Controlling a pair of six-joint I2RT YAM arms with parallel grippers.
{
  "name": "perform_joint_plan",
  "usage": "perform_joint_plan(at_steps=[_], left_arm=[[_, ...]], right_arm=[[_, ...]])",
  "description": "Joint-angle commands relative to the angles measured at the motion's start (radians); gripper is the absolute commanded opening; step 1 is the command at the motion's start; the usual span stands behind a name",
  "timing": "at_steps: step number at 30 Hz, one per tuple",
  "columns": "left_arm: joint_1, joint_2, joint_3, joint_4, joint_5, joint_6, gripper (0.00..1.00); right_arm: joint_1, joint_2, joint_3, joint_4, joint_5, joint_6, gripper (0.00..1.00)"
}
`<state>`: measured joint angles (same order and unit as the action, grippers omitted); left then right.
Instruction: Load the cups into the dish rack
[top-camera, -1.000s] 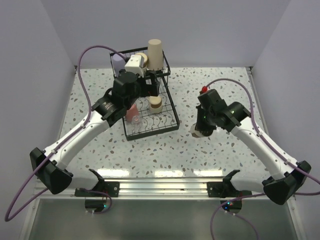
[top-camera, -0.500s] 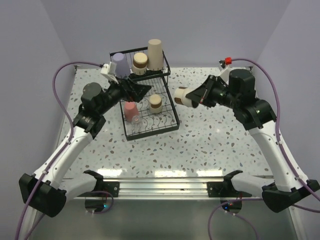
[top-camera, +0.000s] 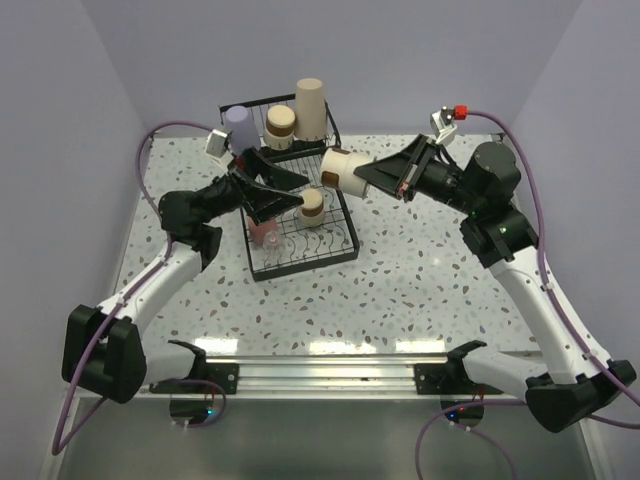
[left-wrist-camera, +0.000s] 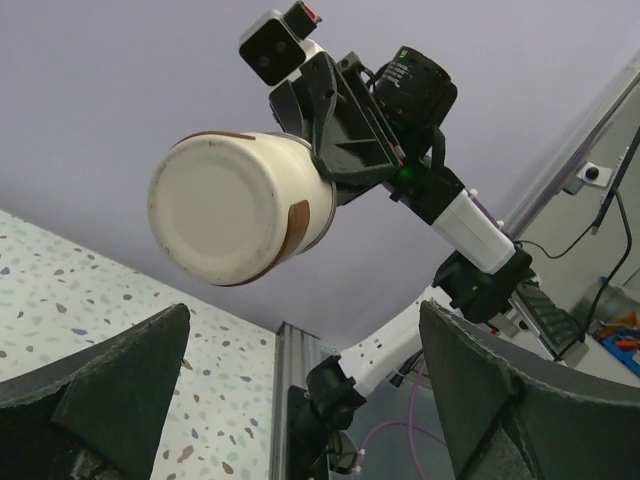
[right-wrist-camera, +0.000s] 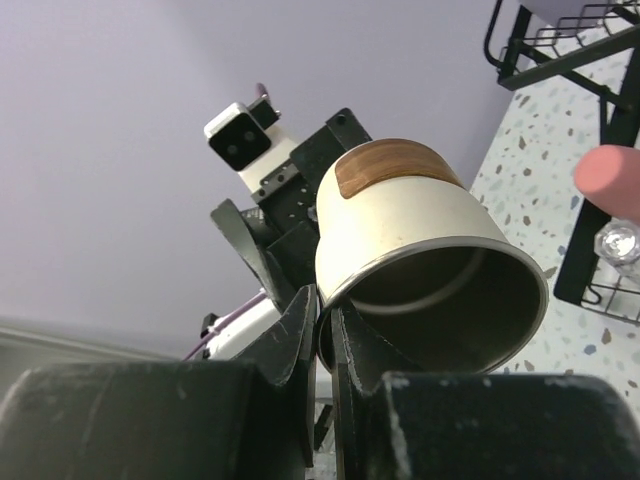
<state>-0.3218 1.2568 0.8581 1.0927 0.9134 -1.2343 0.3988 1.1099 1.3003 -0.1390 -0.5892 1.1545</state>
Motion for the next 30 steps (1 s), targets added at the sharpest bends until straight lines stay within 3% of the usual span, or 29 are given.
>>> perform_joint_plan(at_steps=[1, 9, 25, 28, 30], left_arm=[[0.000, 0.016, 0.030, 0.141, 0.062, -0.074, 1.00], [-0.036, 0.035, 0.071, -0.028, 0.024, 0.056, 1.00], [-0.074, 0.113, 0.121, 0.001, -0.036, 0.047, 1.00], [-0.076, 0.107, 0.124, -0.008, -0.054, 0.053, 0.95], [-0.076, 0.108, 0.128, -0.008, -0.057, 0.050, 0.85]], right_arm=[[-0.002, -0.005, 0.008, 0.136, -0.058, 0.059, 0.00], [-0.002, -0.004, -0.019, 0.200, -0.090, 0.086, 0.00], [0.098, -0.004, -0.062, 0.214, -0.064, 0.068, 0.00], [0.106, -0.008, -0.072, 0.208, -0.055, 0.063, 0.00], [0.107, -0.009, -0.076, 0.208, -0.057, 0.066, 0.00]])
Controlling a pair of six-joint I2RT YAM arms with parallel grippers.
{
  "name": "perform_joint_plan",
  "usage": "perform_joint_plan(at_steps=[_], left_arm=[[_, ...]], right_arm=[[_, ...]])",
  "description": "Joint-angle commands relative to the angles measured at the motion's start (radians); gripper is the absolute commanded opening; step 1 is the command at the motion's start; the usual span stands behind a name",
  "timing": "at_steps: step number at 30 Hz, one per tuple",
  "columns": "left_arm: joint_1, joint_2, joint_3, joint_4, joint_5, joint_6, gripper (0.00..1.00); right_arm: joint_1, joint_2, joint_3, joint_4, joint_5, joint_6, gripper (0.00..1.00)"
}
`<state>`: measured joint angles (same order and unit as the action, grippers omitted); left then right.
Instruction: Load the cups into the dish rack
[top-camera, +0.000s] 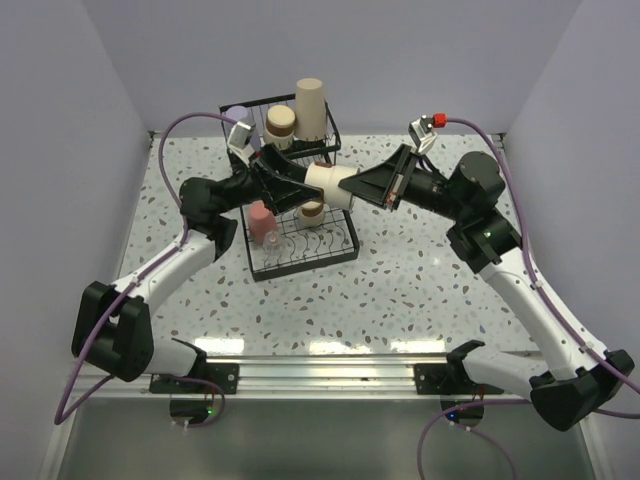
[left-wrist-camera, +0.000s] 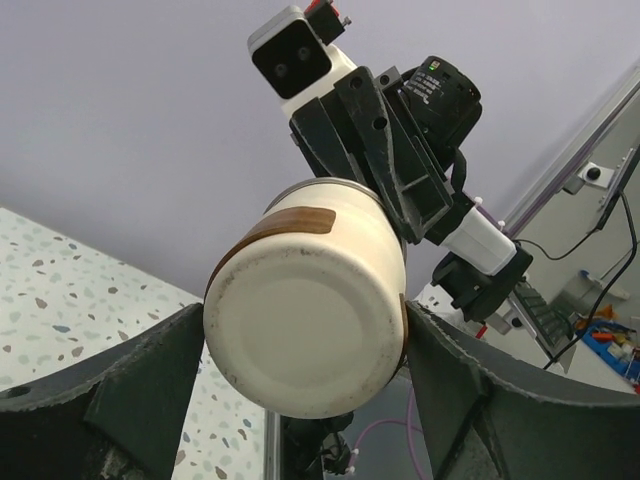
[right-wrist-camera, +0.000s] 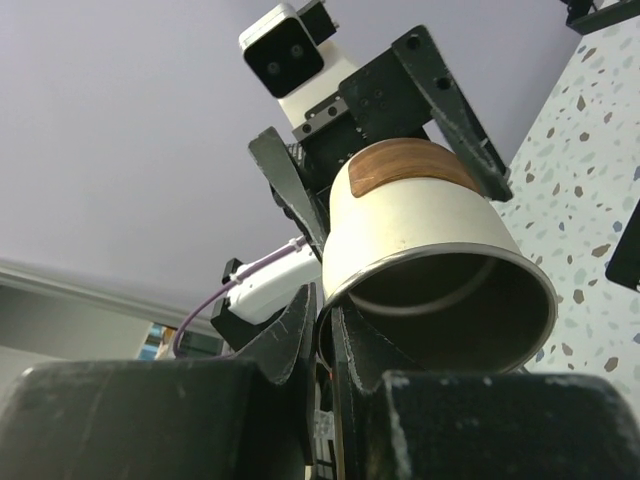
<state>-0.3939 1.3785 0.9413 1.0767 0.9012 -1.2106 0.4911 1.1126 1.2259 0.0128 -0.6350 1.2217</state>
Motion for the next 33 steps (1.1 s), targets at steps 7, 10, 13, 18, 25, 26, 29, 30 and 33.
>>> perform_joint_plan(at_steps=[7, 10, 13, 18, 25, 26, 29, 30, 33], left_arm=[[-0.005, -0.012, 0.054, 0.009, -0.039, 0.023, 0.55], [-0.010, -0.013, 0.051, 0.011, -0.044, 0.023, 0.26], [-0.010, -0.019, 0.048, 0.008, -0.050, 0.028, 0.05], [-0.010, -0.039, 0.047, -0.087, -0.061, 0.091, 0.00], [-0.011, -0.108, 0.112, -0.556, -0.145, 0.402, 0.00], [-0.011, -0.113, 0.149, -0.713, -0.165, 0.518, 0.00], [-0.022, -0.113, 0.217, -0.991, -0.277, 0.720, 0.00], [-0.026, -0.105, 0.229, -1.045, -0.338, 0.762, 0.00], [-0.087, -0.067, 0.267, -1.222, -0.480, 0.897, 0.00]], right_arm=[[0.017, -0.013, -0.003, 0.047, -0.011, -0.004, 0.00], [0.017, -0.013, -0.006, 0.038, -0.011, -0.008, 0.00], [0.017, -0.011, 0.000, 0.009, -0.008, -0.021, 0.00], [0.018, -0.011, 0.047, -0.163, 0.020, -0.135, 0.61], [0.018, -0.030, 0.239, -0.614, 0.213, -0.430, 0.98], [0.017, -0.039, 0.266, -0.696, 0.277, -0.454, 0.98], [0.018, -0.083, 0.282, -0.819, 0.387, -0.527, 0.98], [0.018, -0.105, 0.281, -0.844, 0.408, -0.551, 0.98], [0.017, -0.128, 0.259, -0.921, 0.443, -0.577, 0.98]])
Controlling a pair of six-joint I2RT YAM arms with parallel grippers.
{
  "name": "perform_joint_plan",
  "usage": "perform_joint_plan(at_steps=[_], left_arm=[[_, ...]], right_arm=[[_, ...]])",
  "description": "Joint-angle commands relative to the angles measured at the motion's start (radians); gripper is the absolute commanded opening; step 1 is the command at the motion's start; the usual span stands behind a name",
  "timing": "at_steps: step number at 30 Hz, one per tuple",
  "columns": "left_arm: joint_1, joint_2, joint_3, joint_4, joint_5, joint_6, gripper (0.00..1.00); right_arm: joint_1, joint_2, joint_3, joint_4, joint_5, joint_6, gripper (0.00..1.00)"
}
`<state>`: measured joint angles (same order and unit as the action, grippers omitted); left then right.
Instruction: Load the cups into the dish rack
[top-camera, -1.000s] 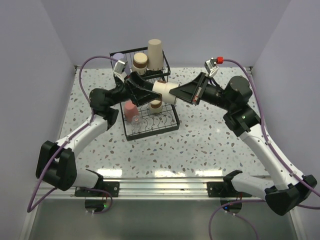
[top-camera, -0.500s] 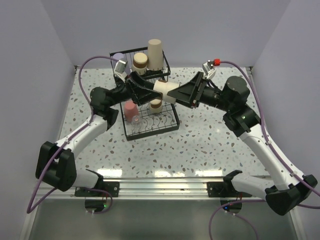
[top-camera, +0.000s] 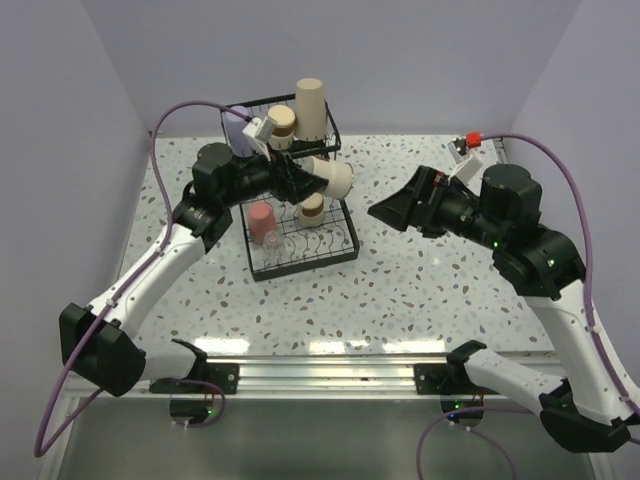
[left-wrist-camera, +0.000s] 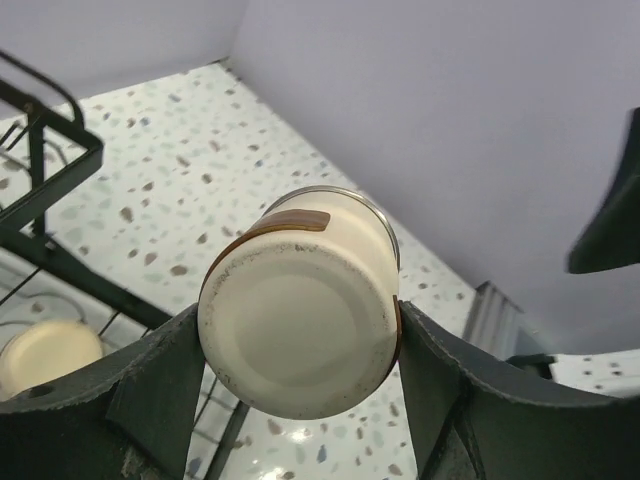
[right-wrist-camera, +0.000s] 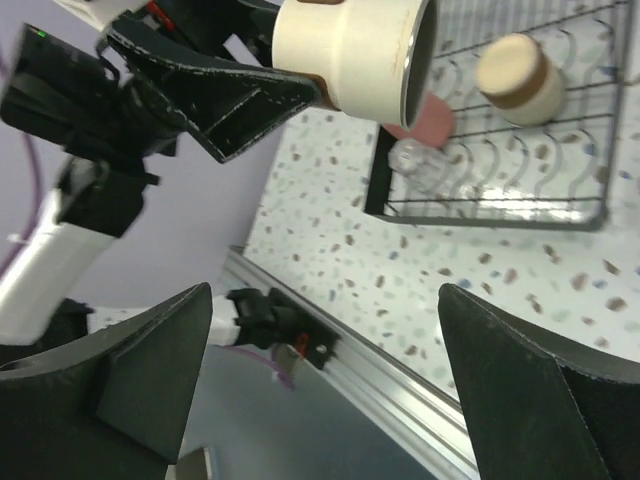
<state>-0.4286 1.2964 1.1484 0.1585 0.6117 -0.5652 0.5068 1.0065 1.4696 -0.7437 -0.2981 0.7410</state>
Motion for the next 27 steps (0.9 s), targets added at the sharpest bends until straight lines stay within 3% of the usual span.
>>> perform_joint_plan(at_steps=[1, 15, 27], left_arm=[[-0.070, 0.027, 0.069, -0.333, -0.225, 0.275, 0.00], [-0.242, 0.182, 0.057, -0.419, -0.648, 0.309, 0.00], [-0.291, 0.310, 0.108, -0.487, -0.800, 0.338, 0.00]], right_arm=[[0.001, -0.032, 0.003, -0.190, 0.112, -0.098, 0.98], [0.001, -0.066, -0.034, -0.270, 0.175, -0.101, 0.98], [0.002, -0.072, -0.052, -0.293, 0.186, -0.101, 0.98]])
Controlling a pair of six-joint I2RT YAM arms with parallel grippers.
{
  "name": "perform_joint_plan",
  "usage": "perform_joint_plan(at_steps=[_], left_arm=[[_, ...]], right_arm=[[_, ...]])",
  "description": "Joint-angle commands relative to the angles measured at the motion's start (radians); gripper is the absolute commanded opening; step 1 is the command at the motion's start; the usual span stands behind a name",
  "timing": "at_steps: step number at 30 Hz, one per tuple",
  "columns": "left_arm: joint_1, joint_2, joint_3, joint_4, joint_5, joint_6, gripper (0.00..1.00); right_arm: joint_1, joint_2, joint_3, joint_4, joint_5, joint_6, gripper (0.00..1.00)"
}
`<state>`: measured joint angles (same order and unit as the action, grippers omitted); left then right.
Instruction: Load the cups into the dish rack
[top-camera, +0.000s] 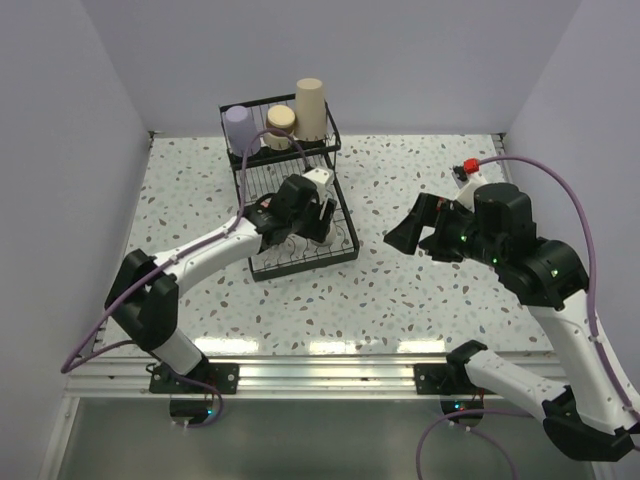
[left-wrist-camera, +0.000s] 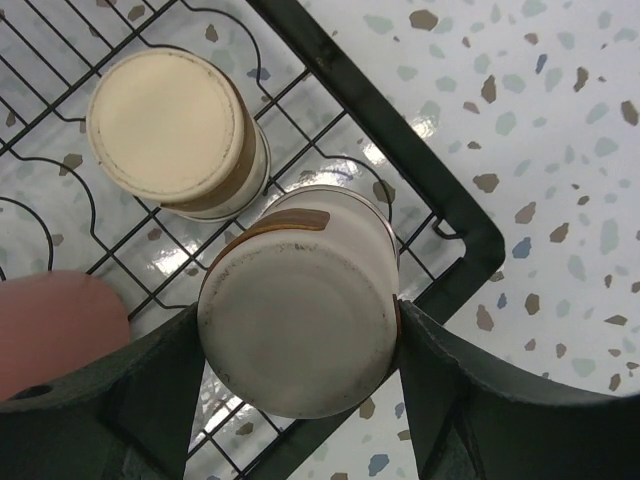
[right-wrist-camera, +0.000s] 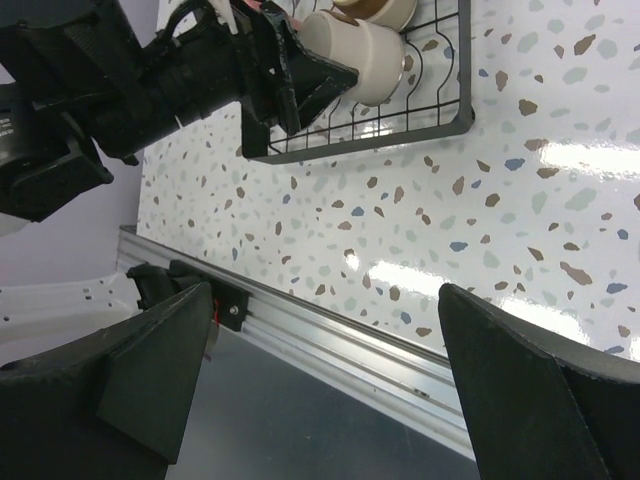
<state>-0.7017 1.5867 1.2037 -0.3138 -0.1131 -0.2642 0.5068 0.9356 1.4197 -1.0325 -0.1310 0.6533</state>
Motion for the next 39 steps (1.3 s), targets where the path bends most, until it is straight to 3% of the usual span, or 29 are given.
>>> perform_joint_plan(at_steps=[1, 14, 17, 25, 31, 39], left_arm=[[-0.022, 0.025, 0.053, -0.016, -0.082, 0.039, 0.00], [-0.032, 0.111, 0.079, -0.044, -0.140, 0.045, 0.02], [-0.032, 0.116, 0.074, -0.041, -0.138, 0.048, 0.17], [-0.033, 0.121, 0.066, -0.039, -0.129, 0.054, 0.41], [-0.032, 0.118, 0.065, -0.047, -0.140, 0.059, 0.74], [-0.033, 0.107, 0.057, -0.042, -0.140, 0.057, 0.85]], right_arm=[[0.002, 0.000, -0.002, -0.005, 0.019, -0.014, 0.98], [0.002, 0.020, -0.011, 0.008, 0.011, -0.014, 0.98], [0.001, 0.020, -0.018, 0.014, 0.010, -0.014, 0.98], [0.002, 0.029, -0.028, 0.026, 0.008, -0.011, 0.98], [0.002, 0.034, -0.036, 0.035, 0.004, -0.012, 0.98], [0.002, 0.037, -0.042, 0.037, -0.001, -0.015, 0.98]])
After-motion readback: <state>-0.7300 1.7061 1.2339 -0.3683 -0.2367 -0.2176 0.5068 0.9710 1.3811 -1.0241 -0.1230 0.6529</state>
